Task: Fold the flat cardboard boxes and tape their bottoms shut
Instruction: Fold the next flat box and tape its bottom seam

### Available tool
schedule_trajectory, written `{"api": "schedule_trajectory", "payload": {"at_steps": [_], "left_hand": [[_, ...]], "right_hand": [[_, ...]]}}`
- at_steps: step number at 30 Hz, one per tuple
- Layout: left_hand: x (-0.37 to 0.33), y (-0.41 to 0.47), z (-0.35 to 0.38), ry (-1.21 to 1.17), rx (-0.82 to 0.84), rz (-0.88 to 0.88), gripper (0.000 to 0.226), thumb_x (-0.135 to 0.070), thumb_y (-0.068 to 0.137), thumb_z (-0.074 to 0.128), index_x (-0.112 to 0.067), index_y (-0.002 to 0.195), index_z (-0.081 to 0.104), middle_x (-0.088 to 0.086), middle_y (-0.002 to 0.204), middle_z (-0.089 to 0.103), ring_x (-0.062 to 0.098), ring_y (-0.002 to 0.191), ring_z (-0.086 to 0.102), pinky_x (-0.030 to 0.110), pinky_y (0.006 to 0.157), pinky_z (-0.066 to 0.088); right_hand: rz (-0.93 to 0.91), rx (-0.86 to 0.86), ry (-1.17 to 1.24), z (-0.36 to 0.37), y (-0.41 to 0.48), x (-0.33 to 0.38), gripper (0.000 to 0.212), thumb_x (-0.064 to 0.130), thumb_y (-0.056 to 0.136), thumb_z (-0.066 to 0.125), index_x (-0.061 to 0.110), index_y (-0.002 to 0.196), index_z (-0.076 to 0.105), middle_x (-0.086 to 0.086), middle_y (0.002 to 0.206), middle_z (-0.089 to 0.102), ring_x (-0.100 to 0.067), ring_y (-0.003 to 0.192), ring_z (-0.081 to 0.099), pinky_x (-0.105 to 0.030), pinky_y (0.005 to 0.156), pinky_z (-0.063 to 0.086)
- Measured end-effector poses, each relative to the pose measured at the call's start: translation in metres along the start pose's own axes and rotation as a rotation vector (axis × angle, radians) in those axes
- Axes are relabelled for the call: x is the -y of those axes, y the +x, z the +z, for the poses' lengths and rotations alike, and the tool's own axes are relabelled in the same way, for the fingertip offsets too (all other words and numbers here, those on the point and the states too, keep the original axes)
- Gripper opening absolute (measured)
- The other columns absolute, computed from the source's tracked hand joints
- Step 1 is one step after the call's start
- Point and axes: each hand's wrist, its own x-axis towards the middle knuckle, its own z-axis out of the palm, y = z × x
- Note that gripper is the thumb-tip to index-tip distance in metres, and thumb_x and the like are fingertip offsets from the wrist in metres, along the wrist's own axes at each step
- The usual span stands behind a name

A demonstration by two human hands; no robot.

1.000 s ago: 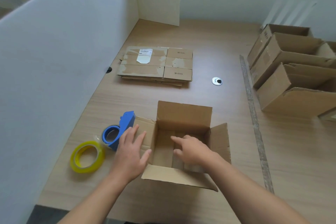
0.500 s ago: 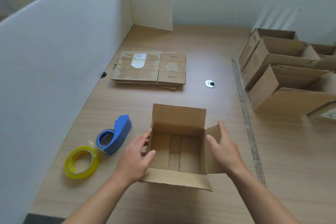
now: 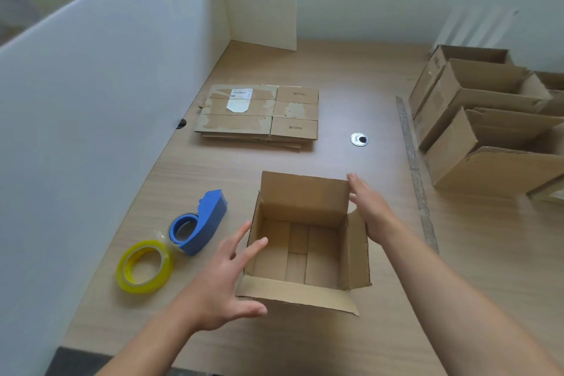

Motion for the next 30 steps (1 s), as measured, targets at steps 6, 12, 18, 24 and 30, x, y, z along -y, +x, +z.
{"api": "schedule_trajectory", "payload": {"at_steps": [6, 12, 18, 24, 30], "left_hand": [[0.003, 0.007, 0.005, -0.061, -0.188, -0.103, 0.058, -0.045, 0.079, 0.079, -0.026, 0.130, 0.059, -0.023, 0.153, 0.014, -0.014, 0.137, 0.013, -0.002, 0.104, 0.008], [0.000, 0.012, 0.007, -0.093, -0.234, -0.131, 0.046, -0.035, 0.079, 0.082, -0.021, 0.120, 0.065, -0.022, 0.143, 0.029, -0.024, 0.125, 0.023, -0.007, 0.095, 0.015], [-0.001, 0.013, 0.004, -0.124, -0.187, -0.114, 0.058, -0.038, 0.080, 0.080, -0.030, 0.133, 0.056, -0.022, 0.146, 0.028, -0.026, 0.126, 0.023, -0.003, 0.099, 0.018], [0.004, 0.005, 0.009, -0.245, -0.196, -0.117, 0.089, -0.030, 0.080, 0.082, -0.047, 0.146, 0.025, -0.026, 0.140, 0.042, -0.006, 0.126, 0.043, 0.007, 0.093, 0.040], [0.013, -0.001, 0.022, -0.406, -0.270, -0.195, 0.098, -0.024, 0.076, 0.086, -0.040, 0.149, 0.023, -0.028, 0.135, 0.048, -0.005, 0.122, 0.050, 0.006, 0.089, 0.043]], "right_hand": [[-0.155, -0.096, -0.060, 0.007, -0.008, -0.007, 0.046, 0.049, 0.104, 0.037, 0.022, 0.085, 0.069, 0.003, 0.102, 0.068, -0.022, 0.104, 0.061, -0.046, 0.093, 0.046], [-0.255, -0.107, -0.070, 0.012, -0.024, -0.024, 0.059, 0.045, 0.106, 0.033, 0.007, 0.078, 0.067, -0.003, 0.078, 0.071, -0.013, 0.070, 0.061, -0.034, 0.071, 0.046], [-0.253, -0.214, -0.028, 0.028, -0.024, -0.026, 0.056, 0.052, 0.105, 0.028, 0.014, 0.074, 0.056, -0.002, 0.074, 0.056, -0.014, 0.067, 0.049, -0.030, 0.061, 0.037], [-0.288, -0.241, -0.035, 0.023, -0.025, -0.028, 0.050, 0.050, 0.105, 0.031, 0.018, 0.085, 0.064, 0.000, 0.091, 0.063, -0.013, 0.083, 0.055, -0.030, 0.072, 0.040], [-0.315, -0.228, 0.067, -0.004, -0.042, -0.044, 0.035, 0.045, 0.107, 0.032, 0.031, 0.112, 0.063, 0.006, 0.115, 0.064, -0.011, 0.112, 0.059, -0.033, 0.090, 0.046]]}}
